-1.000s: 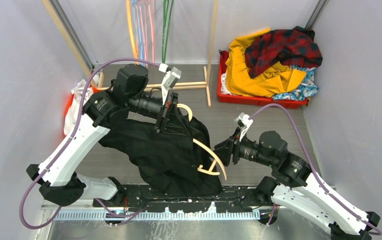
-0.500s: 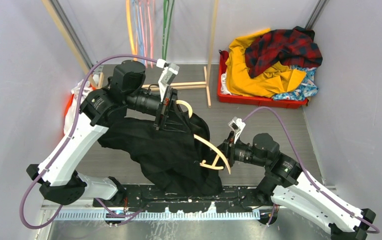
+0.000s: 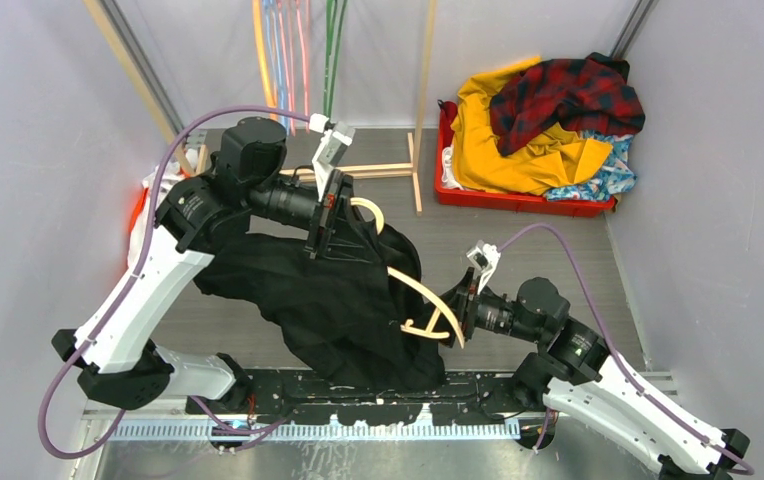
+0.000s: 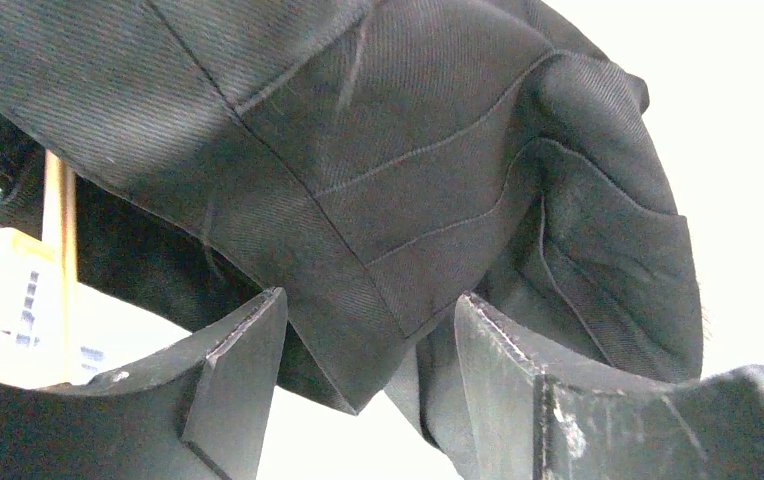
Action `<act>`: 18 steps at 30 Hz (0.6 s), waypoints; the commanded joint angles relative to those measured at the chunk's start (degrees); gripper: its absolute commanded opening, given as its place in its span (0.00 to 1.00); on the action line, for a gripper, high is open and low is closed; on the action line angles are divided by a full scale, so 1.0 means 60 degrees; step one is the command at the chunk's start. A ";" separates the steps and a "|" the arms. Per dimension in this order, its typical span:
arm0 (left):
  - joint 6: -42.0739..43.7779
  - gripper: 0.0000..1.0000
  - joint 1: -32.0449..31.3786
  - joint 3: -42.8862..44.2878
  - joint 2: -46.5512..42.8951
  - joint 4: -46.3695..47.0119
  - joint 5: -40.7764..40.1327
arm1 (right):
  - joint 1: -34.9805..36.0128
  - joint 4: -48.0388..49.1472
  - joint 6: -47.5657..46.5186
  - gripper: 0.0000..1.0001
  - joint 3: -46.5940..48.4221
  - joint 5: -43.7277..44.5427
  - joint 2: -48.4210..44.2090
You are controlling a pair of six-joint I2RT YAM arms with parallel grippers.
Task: Place the skirt on the hanger
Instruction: Hang the skirt on the hanger.
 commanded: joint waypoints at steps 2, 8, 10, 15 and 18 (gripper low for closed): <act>-0.0178 0.00 0.0030 0.0537 0.0041 0.0821 0.0240 | 0.0004 0.0943 0.0297 0.68 -0.0185 -0.0338 -0.0073; -0.0247 0.00 0.0037 0.0523 0.0158 0.0972 0.0269 | 0.0042 0.1416 0.0356 0.68 -0.0359 -0.0763 0.0037; -0.0249 0.00 0.0039 0.0549 0.0210 0.1024 0.0267 | 0.0086 0.1536 0.0360 0.69 -0.0389 -0.0831 0.0129; -0.0166 0.00 0.0103 0.0661 0.0365 0.0915 0.0258 | 0.0130 0.1144 0.0160 0.70 -0.0337 -0.0790 -0.0120; -0.0160 0.00 0.0162 0.0690 0.0422 0.0921 0.0290 | 0.0150 0.0840 0.0062 0.71 -0.0288 -0.0608 -0.0143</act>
